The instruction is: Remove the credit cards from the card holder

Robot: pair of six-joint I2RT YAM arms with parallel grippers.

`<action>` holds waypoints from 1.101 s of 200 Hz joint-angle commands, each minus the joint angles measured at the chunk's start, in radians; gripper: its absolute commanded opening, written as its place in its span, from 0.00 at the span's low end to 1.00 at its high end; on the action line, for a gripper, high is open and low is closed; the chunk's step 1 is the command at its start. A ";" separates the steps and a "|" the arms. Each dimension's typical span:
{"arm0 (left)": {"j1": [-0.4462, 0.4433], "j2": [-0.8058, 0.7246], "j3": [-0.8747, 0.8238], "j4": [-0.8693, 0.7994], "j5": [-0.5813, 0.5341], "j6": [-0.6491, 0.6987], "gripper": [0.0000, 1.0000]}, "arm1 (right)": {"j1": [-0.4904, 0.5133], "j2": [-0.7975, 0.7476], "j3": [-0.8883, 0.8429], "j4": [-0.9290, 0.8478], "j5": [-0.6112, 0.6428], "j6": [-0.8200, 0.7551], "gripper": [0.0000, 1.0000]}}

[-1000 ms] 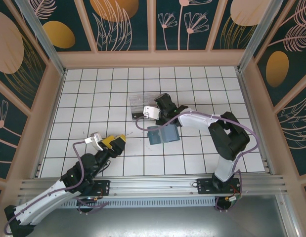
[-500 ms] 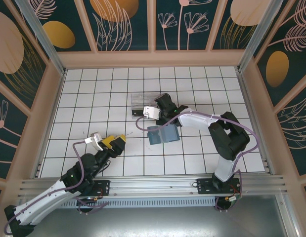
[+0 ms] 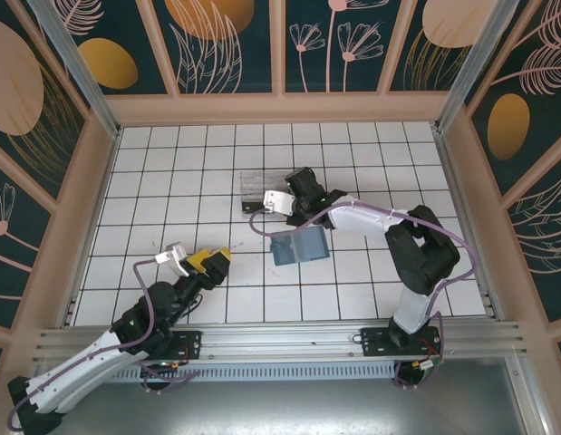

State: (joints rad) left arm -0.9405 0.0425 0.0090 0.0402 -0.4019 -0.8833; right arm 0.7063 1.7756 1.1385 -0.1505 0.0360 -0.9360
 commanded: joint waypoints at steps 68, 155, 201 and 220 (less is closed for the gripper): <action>0.006 -0.010 -0.044 -0.049 -0.014 0.021 0.99 | -0.015 -0.033 0.058 -0.020 -0.005 -0.005 0.06; 0.007 -0.010 -0.046 -0.051 -0.015 0.020 0.99 | -0.013 -0.014 0.050 -0.014 -0.009 -0.025 0.07; 0.007 -0.010 -0.047 -0.050 -0.015 0.020 0.99 | -0.014 -0.001 0.044 -0.001 -0.009 -0.084 0.01; 0.007 -0.010 -0.049 -0.051 -0.014 0.018 0.99 | -0.013 -0.009 0.026 0.021 -0.016 -0.109 0.00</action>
State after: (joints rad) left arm -0.9405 0.0425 0.0090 0.0402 -0.4019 -0.8833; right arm 0.6991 1.7756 1.1801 -0.1642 0.0345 -0.9916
